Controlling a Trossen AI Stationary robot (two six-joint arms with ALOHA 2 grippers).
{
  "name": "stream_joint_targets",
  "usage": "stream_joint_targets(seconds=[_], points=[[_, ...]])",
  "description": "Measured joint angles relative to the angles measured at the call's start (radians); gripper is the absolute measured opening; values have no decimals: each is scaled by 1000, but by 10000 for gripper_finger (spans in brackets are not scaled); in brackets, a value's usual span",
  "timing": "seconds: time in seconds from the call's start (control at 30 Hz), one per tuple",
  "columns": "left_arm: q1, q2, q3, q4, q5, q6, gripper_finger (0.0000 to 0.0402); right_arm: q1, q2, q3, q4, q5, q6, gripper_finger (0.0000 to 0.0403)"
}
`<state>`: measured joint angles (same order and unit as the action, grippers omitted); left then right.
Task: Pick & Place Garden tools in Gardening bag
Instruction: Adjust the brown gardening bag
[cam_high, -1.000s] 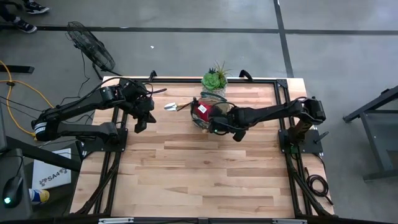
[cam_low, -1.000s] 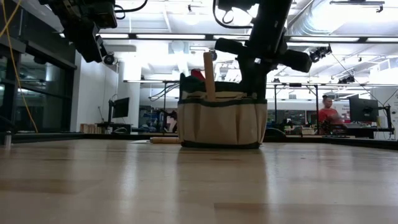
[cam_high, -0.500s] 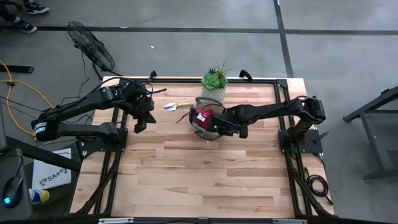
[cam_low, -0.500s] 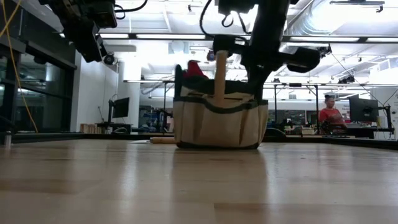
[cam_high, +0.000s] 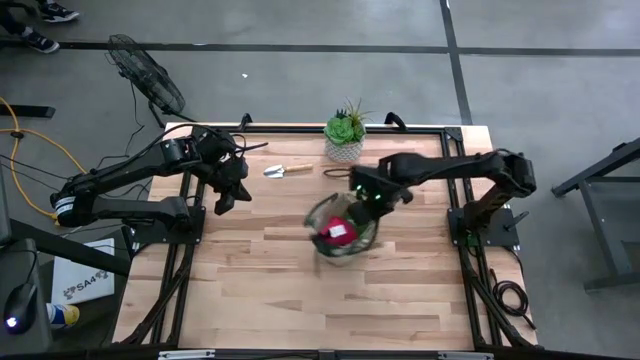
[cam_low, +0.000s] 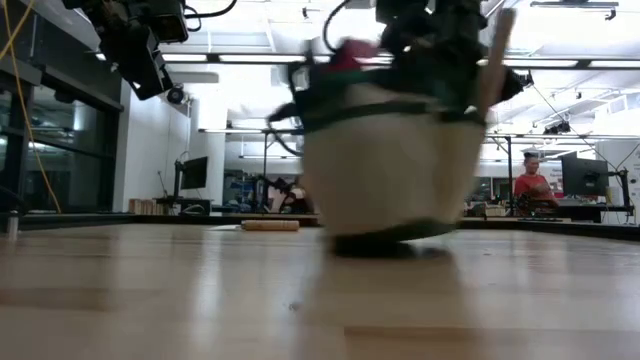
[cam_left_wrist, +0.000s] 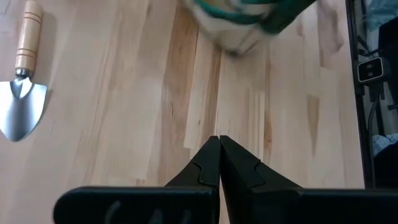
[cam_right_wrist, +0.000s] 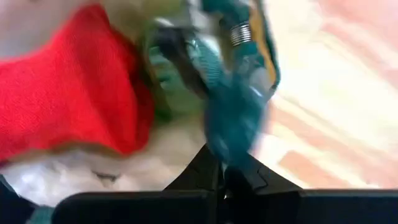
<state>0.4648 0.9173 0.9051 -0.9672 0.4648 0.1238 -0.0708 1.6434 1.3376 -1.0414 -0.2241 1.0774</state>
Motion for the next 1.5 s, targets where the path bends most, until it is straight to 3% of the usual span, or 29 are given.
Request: stream_joint_targets(seconds=[0.2,0.4,0.67,0.9,1.33,1.5], points=[[0,0,0,15,0,0,0,-75,-98,0,-168,31,-324,4],[0,0,0,43,0,-16,0,-141,-115,0,-201,132,-644,4],[0,0,0,96,0,-103,0,-217,-85,-27,-223,209,-889,4],[0,1,0,115,-3,-111,0,-263,-84,-89,-217,273,-937,4],[0,1,0,113,-2,-129,0,-279,-84,-99,-214,217,-836,5],[0,1,0,112,0,-129,0,-279,-90,-99,-211,187,-789,41]])
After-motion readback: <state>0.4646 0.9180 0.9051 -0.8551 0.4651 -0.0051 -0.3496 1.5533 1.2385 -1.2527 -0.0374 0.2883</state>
